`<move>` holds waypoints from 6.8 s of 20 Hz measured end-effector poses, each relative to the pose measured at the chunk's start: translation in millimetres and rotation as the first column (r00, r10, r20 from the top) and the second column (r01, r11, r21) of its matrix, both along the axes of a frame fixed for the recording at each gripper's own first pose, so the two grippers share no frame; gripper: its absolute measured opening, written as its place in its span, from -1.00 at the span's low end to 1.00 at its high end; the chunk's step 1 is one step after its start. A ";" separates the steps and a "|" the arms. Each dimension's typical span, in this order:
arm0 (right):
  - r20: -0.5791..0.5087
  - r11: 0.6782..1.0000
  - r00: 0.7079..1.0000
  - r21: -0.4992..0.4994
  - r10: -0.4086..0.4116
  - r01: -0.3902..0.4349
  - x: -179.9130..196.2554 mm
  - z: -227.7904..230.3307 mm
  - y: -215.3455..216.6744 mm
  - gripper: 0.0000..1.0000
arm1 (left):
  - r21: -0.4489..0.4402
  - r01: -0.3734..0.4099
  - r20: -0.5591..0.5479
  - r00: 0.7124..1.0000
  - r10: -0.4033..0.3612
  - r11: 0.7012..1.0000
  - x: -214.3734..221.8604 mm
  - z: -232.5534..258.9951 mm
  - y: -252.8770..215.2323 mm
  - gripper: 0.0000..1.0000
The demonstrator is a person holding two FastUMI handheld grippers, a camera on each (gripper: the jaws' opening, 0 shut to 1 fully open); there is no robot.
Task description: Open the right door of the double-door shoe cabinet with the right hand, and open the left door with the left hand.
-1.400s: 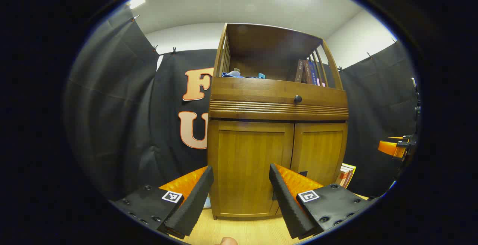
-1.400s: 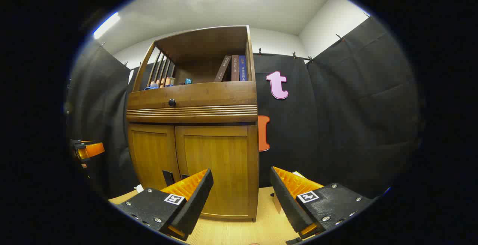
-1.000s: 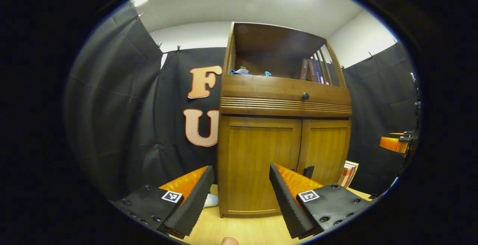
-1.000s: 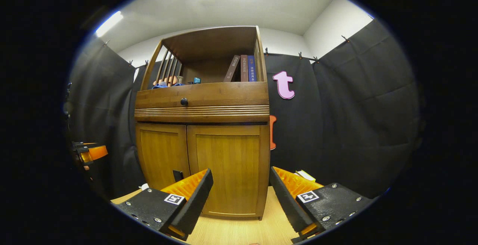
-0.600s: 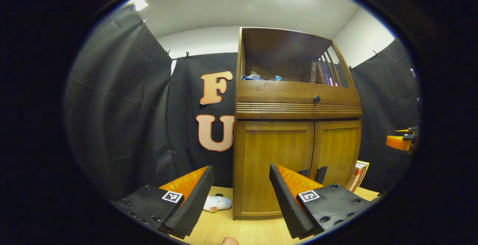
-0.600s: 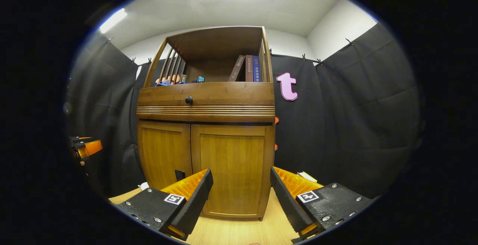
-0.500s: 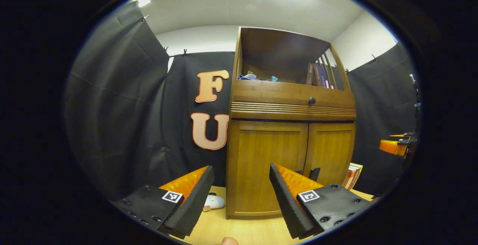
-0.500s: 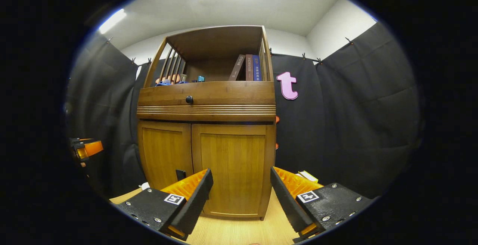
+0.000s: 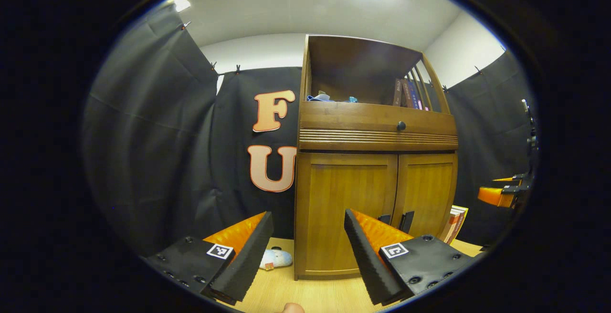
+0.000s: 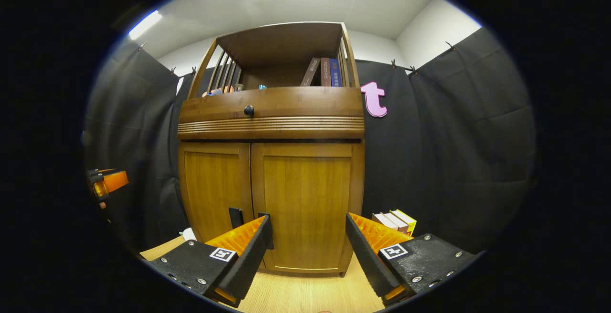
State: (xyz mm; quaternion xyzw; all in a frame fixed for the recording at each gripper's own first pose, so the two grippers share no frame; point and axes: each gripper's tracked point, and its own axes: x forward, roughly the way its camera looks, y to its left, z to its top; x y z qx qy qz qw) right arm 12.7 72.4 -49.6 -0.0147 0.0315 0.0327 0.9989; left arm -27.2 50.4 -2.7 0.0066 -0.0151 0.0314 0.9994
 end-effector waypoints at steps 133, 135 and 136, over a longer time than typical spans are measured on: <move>-0.048 0.971 0.980 0.136 -0.193 0.198 -77.0 -80.5 -221.0 -0.96 | -0.111 0.191 -0.126 0.971 -0.205 0.975 19.8 -93.8 -162.3 0.97; -0.032 0.966 0.973 0.117 -0.229 0.232 -86.1 -75.5 -227.4 -0.72 | -0.103 0.207 -0.131 0.967 -0.219 0.973 38.6 -106.7 -172.6 0.97; -0.025 0.963 0.970 0.114 -0.242 0.243 -88.4 -71.9 -229.7 -0.86 | -0.102 0.214 -0.135 0.965 -0.226 0.972 48.7 -115.4 -176.6 0.93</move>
